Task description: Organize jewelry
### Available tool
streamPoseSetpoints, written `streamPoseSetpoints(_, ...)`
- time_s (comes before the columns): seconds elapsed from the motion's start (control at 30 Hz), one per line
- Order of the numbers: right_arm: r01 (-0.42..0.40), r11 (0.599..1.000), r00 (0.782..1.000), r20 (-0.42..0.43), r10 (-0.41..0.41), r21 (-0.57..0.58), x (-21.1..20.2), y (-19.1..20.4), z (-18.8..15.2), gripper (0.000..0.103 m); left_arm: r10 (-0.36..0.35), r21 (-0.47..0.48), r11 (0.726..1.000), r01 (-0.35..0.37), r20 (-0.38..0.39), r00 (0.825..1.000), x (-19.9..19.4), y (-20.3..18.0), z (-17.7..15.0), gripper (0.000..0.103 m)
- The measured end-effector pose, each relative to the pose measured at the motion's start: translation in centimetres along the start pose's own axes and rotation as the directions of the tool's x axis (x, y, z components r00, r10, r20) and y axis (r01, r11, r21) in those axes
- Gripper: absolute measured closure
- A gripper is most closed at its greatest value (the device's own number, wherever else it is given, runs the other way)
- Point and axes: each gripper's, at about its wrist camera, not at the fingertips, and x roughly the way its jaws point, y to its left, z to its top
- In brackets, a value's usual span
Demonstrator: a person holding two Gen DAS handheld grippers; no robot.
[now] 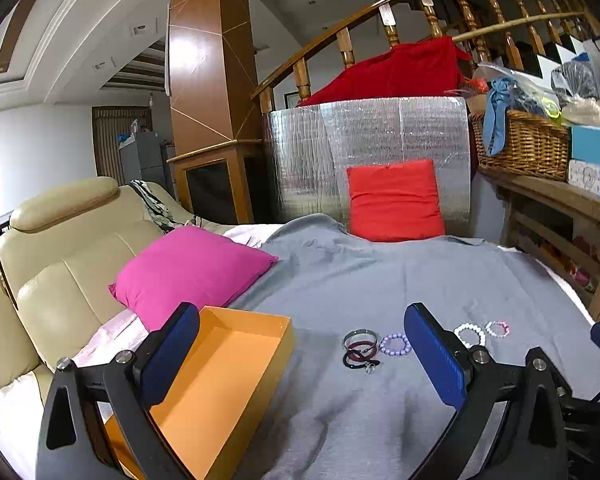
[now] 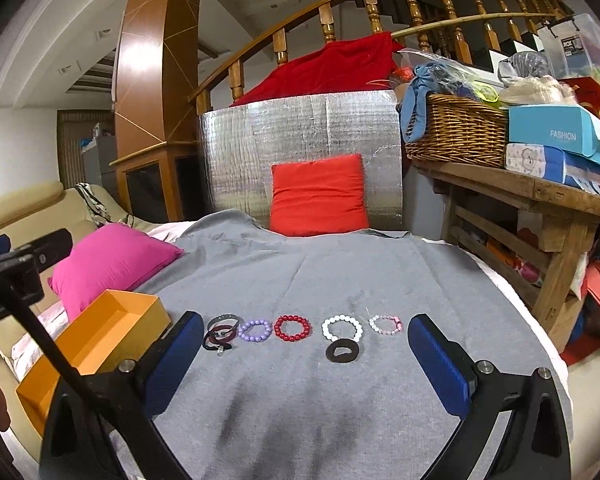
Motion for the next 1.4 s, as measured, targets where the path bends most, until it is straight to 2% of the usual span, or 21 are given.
streamPoseSetpoints(0.37,0.007,0.999,0.999,-0.045,-0.006,0.037,1.1,-1.3,-0.3,0.000,0.005,0.024,1.000,-0.004,-0.071,0.997,2.3,-0.3,-1.6,0.001)
streamPoseSetpoints(0.43,0.015,0.999,0.998,-0.066,-0.011,0.050,1.7,-1.7,-0.4,0.000,-0.009,0.021,1.000,0.011,-0.102,0.995,3.2,-0.2,-2.1,0.001)
streamPoseSetpoints(0.53,0.041,0.996,0.989,-0.147,-0.029,0.074,3.6,-3.1,-0.8,0.000,-0.036,0.013,0.999,0.038,-0.168,0.985,5.0,0.2,-3.2,0.001)
streamPoseSetpoints(0.6,0.044,0.993,0.972,-0.235,-0.018,0.106,5.5,-4.3,-1.2,0.000,-0.057,-0.006,0.998,0.057,-0.233,0.971,6.9,0.7,-4.3,0.001)
streamPoseSetpoints(0.7,0.043,0.985,0.934,-0.357,0.020,0.168,8.8,-6.2,-2.2,0.000,-0.077,-0.011,0.997,0.078,-0.313,0.947,9.3,1.1,-5.8,0.001)
streamPoseSetpoints(0.8,0.026,0.965,0.876,-0.471,0.104,0.262,13.3,-8.3,-3.2,0.000,-0.132,-0.039,0.991,0.128,-0.399,0.907,11.9,1.1,-7.3,0.001)
streamPoseSetpoints(0.9,0.036,0.953,0.837,-0.531,0.136,0.301,16.8,-9.2,-4.2,0.000,-0.188,-0.069,0.982,0.176,-0.466,0.865,14.4,0.6,-8.6,0.001)
streamPoseSetpoints(0.97,0.040,0.952,0.817,-0.558,0.144,0.304,19.1,-9.4,-4.5,0.000,-0.204,-0.072,0.978,0.194,-0.490,0.848,15.8,0.1,-9.0,0.007)
streamPoseSetpoints(1.0,0.034,0.954,0.809,-0.569,0.149,0.298,20.1,-9.2,-4.6,0.003,-0.209,-0.072,0.977,0.200,-0.506,0.837,16.7,-0.1,-9.2,0.014)
streamPoseSetpoints(1.03,0.030,0.956,0.804,-0.575,0.150,0.291,20.7,-9.0,-4.6,0.006,-0.218,-0.080,0.975,0.207,-0.522,0.825,17.5,-0.4,-9.3,0.022)
streamPoseSetpoints(1.07,0.019,0.962,0.797,-0.585,0.151,0.273,21.7,-8.5,-4.8,0.008,-0.232,-0.093,0.972,0.217,-0.535,0.812,18.4,-0.6,-9.4,0.026)
streamPoseSetpoints(1.13,0.007,0.967,0.785,-0.600,0.153,0.256,22.8,-7.9,-4.9,0.021,-0.244,-0.104,0.969,0.224,-0.559,0.793,19.9,-1.1,-9.4,0.032)
streamPoseSetpoints(1.17,0.012,0.969,0.777,-0.612,0.145,0.246,23.5,-7.7,-5.2,0.027,-0.247,-0.103,0.968,0.229,-0.564,0.788,20.6,-1.5,-9.3,0.032)
streamPoseSetpoints(1.2,0.025,0.971,0.768,-0.626,0.133,0.237,24.2,-7.5,-5.6,0.039,-0.251,-0.098,0.966,0.237,-0.565,0.786,21.2,-1.9,-9.2,0.032)
streamPoseSetpoints(1.23,0.035,0.971,0.763,-0.635,0.126,0.235,24.6,-7.5,-5.6,0.044,-0.253,-0.089,0.965,0.246,-0.565,0.785,21.8,-2.4,-9.0,0.032)
streamPoseSetpoints(1.3,0.062,0.977,0.778,-0.623,0.083,0.206,24.8,-7.3,-5.6,0.059,-0.257,-0.081,0.963,0.258,-0.571,0.780,23.0,-3.2,-8.7,0.032)
streamPoseSetpoints(1.33,0.061,0.976,0.778,-0.623,0.083,0.207,24.8,-7.3,-5.5,0.066,-0.264,-0.084,0.961,0.265,-0.579,0.771,23.7,-3.6,-8.7,0.032)
streamPoseSetpoints(1.4,0.044,0.971,0.779,-0.617,0.113,0.233,24.6,-7.3,-5.4,0.068,-0.267,-0.086,0.958,0.272,-0.606,0.749,25.4,-4.4,-8.9,0.032)
